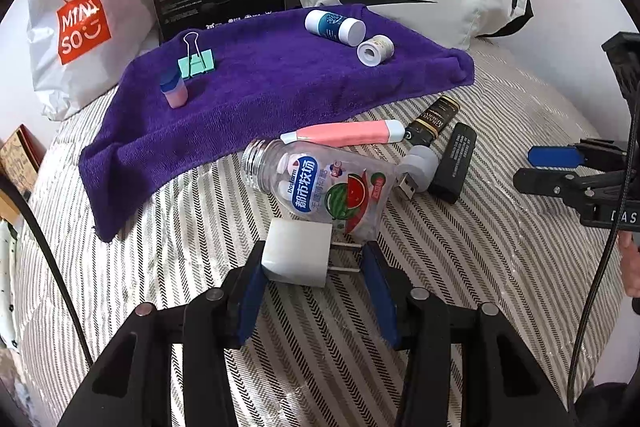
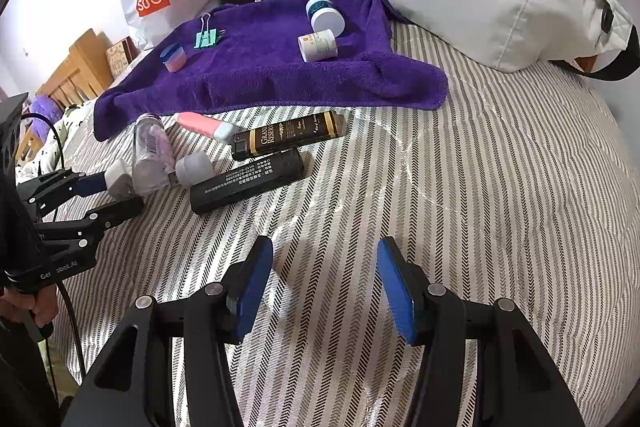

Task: Organize rigid objects
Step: 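Grasp the white plug adapter with the left tool while the right tool withdraws, then lift the plug adapter with the left tool while the right tool grasps the black case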

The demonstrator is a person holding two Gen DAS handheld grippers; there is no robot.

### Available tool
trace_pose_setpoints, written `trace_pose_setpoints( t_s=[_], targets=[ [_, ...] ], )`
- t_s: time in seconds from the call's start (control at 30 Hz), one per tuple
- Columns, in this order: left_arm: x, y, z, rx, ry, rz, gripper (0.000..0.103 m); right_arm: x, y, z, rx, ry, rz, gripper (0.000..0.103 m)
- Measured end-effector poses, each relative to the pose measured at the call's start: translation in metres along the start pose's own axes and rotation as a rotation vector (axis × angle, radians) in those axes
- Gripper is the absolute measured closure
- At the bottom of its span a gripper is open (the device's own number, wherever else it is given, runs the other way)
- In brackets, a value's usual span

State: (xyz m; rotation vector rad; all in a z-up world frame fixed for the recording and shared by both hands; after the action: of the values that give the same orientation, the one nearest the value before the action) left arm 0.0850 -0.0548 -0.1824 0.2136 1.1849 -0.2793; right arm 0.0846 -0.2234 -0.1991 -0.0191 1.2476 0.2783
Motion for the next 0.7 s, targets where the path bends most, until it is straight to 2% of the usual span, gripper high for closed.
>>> trace_pose_setpoints(
  t_s=[0.2,0.4,0.5,0.57,0.63,0.7],
  targets=[
    [-0.003,0.014,-0.003,-0.065,0.01,-0.007,0.06,-0.003,0.011,0.008,-0.046,-0.015,0.011,0.048],
    [-0.004,0.029,-0.008,-0.119,0.015,-0.01,0.06,-0.003,0.033,0.021,-0.127,-0.054,0.043,0.033],
    [-0.003,0.029,-0.008,-0.125,0.019,-0.01,0.06,0.001,0.038,0.026,-0.165,-0.063,0.003,0.031],
    [-0.003,0.028,-0.008,-0.12,0.02,0.0,0.06,0.005,0.033,0.027,-0.143,-0.035,-0.025,0.031],
    [-0.003,0.028,-0.007,-0.121,0.02,0.005,0.06,0.004,0.031,0.028,-0.092,-0.025,0.01,0.031],
    [-0.003,0.028,-0.007,-0.127,0.014,0.006,0.06,-0.001,0.033,0.036,-0.03,-0.038,0.106,0.031]
  ],
)
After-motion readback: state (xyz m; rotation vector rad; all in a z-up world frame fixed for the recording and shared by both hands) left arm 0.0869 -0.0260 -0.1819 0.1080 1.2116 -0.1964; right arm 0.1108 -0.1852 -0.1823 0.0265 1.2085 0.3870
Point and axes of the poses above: each gripper's, at about its wrist camera, not at the fingertips, and x roughly the way its jaws point, y to its left, z to its top, the point moved 9 cm from there along x, roughly the way its jaws point, and after that the axes turned 13 degrees about y, right-handed, at the moved point
